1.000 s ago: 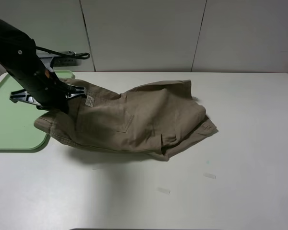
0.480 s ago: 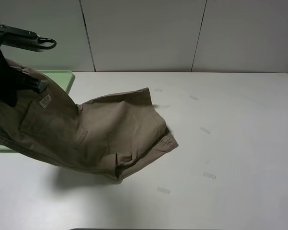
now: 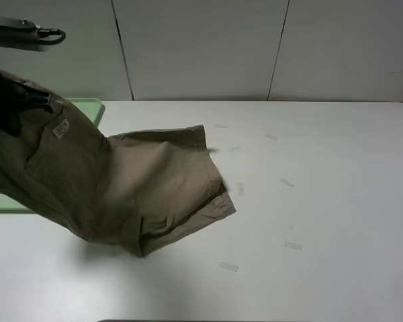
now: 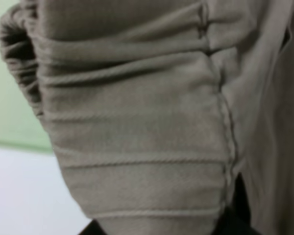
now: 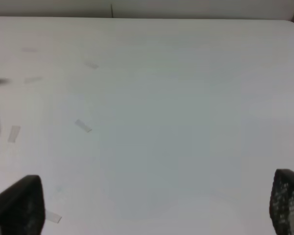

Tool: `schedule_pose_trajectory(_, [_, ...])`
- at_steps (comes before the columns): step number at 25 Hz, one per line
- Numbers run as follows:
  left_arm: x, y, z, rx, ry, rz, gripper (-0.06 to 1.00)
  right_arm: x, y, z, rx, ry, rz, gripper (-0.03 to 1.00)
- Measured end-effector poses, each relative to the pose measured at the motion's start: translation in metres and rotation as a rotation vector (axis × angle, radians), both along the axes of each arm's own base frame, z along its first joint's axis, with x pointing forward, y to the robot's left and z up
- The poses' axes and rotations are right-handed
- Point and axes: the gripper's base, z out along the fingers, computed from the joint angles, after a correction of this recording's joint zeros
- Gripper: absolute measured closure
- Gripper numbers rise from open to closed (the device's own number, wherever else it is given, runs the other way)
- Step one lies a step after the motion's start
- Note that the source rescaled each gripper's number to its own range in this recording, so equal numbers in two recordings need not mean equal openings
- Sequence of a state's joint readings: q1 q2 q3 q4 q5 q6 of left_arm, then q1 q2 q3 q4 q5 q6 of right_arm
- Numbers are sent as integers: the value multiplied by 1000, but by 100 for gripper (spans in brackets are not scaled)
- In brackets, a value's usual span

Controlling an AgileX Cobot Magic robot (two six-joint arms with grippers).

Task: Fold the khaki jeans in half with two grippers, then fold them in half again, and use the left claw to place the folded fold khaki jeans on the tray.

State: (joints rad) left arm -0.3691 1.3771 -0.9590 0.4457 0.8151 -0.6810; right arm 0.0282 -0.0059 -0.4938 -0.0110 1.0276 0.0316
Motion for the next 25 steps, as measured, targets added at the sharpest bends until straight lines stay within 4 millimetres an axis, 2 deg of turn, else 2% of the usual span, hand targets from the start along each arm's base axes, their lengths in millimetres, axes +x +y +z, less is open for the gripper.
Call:
schedule_pose_trajectory(7, [29, -35, -43, -201, 6, -6, 81, 0, 0, 0, 0, 0, 0, -3])
schedule_pose_trajectory(13, [37, -71, -70, -319, 8, -46, 81, 0, 0, 0, 0, 0, 0, -3])
schedule_pose_trajectory(25, [54, -113, -82, -356, 17, -107, 79, 0, 0, 0, 0, 0, 0, -3])
